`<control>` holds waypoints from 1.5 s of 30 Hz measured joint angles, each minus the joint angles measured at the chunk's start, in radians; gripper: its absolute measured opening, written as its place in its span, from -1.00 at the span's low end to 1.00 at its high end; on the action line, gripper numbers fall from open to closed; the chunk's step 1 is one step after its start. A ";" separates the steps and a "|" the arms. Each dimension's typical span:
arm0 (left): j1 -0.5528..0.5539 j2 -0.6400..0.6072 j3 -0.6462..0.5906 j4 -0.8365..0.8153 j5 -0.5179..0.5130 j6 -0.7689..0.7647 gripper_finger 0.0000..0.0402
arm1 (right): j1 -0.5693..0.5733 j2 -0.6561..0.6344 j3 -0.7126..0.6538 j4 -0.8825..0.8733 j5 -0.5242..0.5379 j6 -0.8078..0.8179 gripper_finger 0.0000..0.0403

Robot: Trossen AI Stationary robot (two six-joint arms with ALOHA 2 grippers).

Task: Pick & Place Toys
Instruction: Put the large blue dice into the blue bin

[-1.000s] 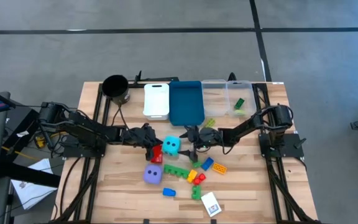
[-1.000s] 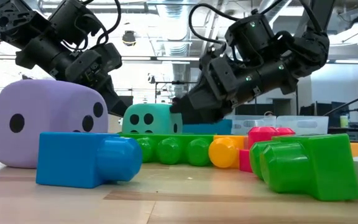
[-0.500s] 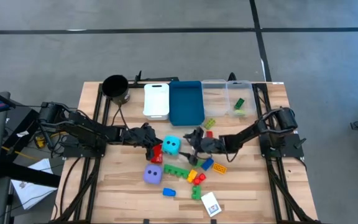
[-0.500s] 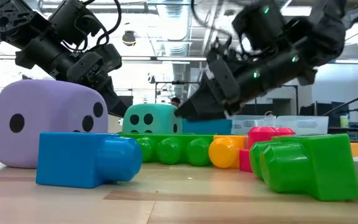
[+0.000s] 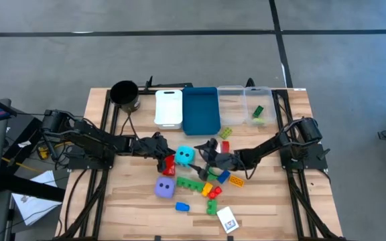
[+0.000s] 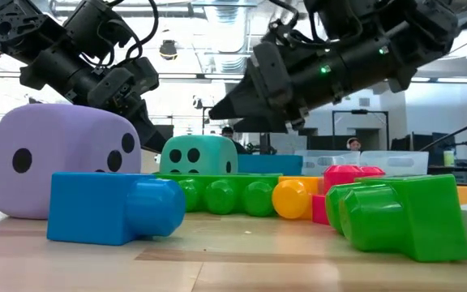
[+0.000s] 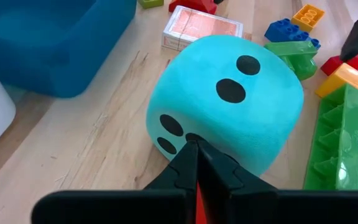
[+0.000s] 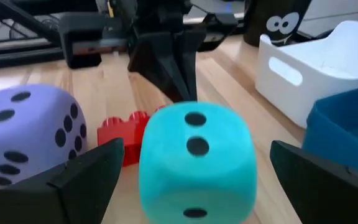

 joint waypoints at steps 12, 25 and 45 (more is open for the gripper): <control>0.000 0.000 0.000 0.008 0.001 -0.010 -1.00 | -0.024 0.000 0.003 -0.100 -0.013 0.105 0.97; 0.002 0.000 0.000 0.048 -0.046 -0.023 -1.00 | -0.027 0.000 0.003 -0.095 -0.050 0.105 0.97; 0.002 0.000 0.000 0.052 -0.053 -0.030 -1.00 | -0.026 0.069 0.153 -0.319 -0.054 0.115 0.97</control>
